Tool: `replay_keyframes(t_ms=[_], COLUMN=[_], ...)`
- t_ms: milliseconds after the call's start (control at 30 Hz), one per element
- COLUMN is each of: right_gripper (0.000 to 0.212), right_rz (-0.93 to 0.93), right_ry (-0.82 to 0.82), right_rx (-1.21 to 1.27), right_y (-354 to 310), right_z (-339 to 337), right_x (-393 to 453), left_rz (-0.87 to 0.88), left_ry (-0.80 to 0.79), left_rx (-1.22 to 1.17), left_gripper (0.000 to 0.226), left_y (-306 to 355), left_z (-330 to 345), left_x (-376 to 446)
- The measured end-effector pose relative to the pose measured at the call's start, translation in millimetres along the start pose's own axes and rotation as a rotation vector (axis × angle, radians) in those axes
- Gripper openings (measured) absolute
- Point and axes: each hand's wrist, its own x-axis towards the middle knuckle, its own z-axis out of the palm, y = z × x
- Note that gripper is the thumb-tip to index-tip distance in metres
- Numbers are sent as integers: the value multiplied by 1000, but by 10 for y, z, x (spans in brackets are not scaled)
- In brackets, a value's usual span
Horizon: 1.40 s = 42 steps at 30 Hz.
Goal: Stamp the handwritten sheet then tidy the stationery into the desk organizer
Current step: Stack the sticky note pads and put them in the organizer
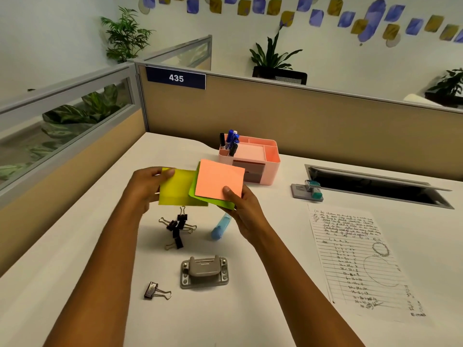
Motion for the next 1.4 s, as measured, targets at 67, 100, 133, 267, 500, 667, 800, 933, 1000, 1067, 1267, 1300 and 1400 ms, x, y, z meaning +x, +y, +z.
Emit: replay_keyframes(t_ms=[67,100,133,267,500,667,800,933,1000,1067,1267,1300,1400], right_gripper=[48,50,51,53,52,51,50,47,44,40,33,32,32], right_rz=[-33,-45,-56,-86,12,47,33,20,-7,-74,-303,-318,-336], right_ry=[34,60,84,133,72,95,115,157,213,276,660,709,818], right_rx=[-78,-124,-172,-303,-237,-206,-152,-192,-224,-241,-508,-547,-667], right_y=[20,27,31,38,63,-3,-50,-63,-131,-259,-786,-875,-1082], right_z=[58,79,93,107,94,19,14,-34,-76,-147,-539,-597,-747], right_x=[18,25,32,70,175,304,355,446,496,555,911,969,1121], left_rz=[0,10,23,7,-73,110,125,55,33,52,127,130,144], left_ry=[1,3,5,44,131,144,169,169,166,151,139,137,123], left_rx=[-38,-44,-50,-79,29,116,159,142,116,78,149,193,312], left_gripper=[28,28,25,24,43,41,40,38,37,35,29,30,29], left_y=[6,-1,-3,-64,-30,-72,-61,-65,-78,-92,-159,-177,-249], left_z=[173,245,319,527,886,1006,1090,1122,1134,1154,1228,1241,1285], left_x=[22,41,45,121,165,230,305,390,440,496,668,690,751])
